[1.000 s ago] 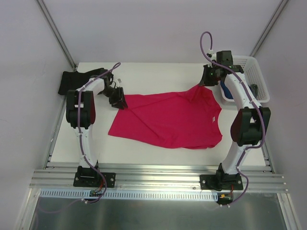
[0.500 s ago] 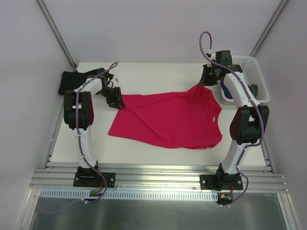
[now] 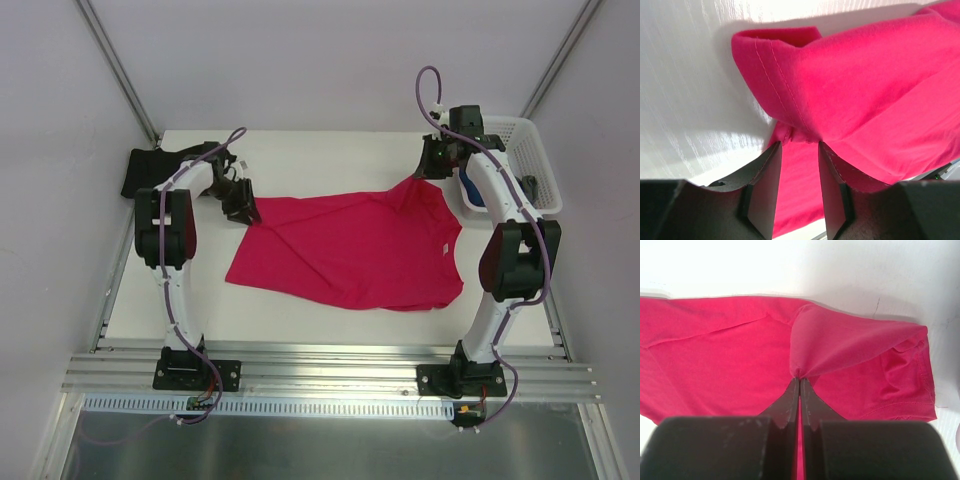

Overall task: Fold and stack the t-shirts
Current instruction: Flatten the tshirt out

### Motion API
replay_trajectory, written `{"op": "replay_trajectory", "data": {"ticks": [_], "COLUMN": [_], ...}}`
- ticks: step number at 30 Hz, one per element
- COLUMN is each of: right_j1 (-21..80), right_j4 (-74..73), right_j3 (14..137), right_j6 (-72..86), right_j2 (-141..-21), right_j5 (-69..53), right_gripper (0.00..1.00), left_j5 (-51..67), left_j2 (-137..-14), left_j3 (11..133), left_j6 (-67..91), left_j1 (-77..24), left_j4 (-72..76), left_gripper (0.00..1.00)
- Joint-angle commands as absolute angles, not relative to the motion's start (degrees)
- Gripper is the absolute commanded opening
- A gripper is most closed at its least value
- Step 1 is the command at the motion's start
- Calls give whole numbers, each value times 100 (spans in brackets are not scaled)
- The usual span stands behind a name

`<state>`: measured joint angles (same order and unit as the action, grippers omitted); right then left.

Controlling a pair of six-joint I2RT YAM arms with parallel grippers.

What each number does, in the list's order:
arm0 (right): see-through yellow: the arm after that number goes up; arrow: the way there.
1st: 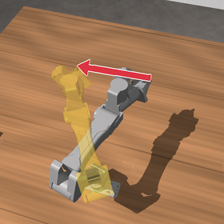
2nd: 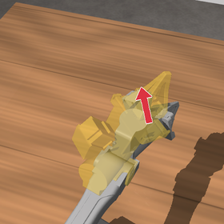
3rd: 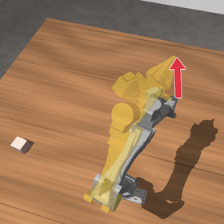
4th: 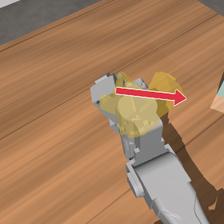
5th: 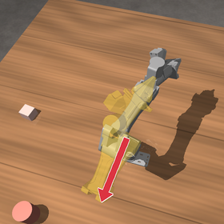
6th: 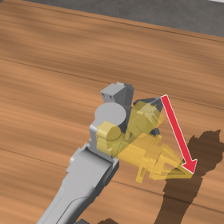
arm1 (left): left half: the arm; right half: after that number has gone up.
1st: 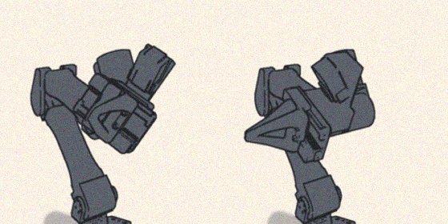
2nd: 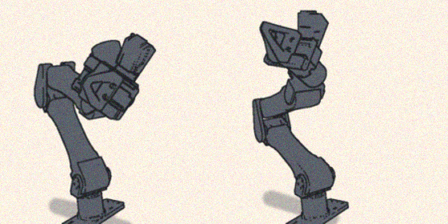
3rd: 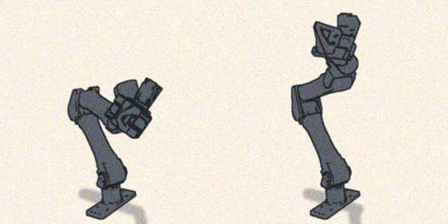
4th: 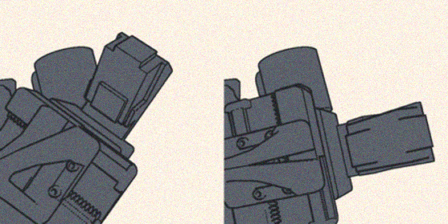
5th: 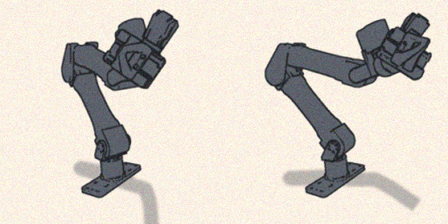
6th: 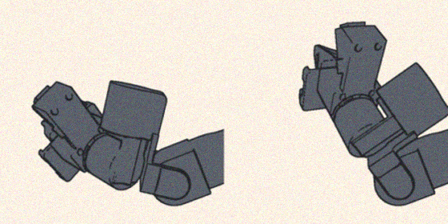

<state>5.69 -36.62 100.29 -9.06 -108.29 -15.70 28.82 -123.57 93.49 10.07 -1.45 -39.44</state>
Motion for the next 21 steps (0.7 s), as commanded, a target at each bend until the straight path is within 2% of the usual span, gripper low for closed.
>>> {"op": "replay_trajectory", "data": {"ticks": [1,9,13,16,17,21], "right_j1": [606,615,615,615,615,624], "right_j4": [-3568,-3568,-3560,-3560,-3560,-3560], "right_j3": [10318,10283,10283,10283,10283,10301], "right_j6": [-879,-879,-879,-879,-879,-870], "right_j2": [-10810,-10811,-10819,-10819,-10828,-10828], "right_j5": [-1573,-1547,-1538,-1529,-1538,-1529], "right_gripper": [1,1,1,1,1,1], "left_j5": [2839,2848,2856,2857,2865,2786], "left_j2": [-12472,-12559,-12577,-12568,-12560,-12490], "left_j3": [9589,9615,9650,9668,9642,9580], "left_j6": [932,923,932,940,932,932], "left_j1": [-184,-281,-308,-316,-316,-316], "left_j4": [-4017,-4017,-4008,-4008,-4008,-4017], "left_gripper": [35,34,19,19,14,8]}}
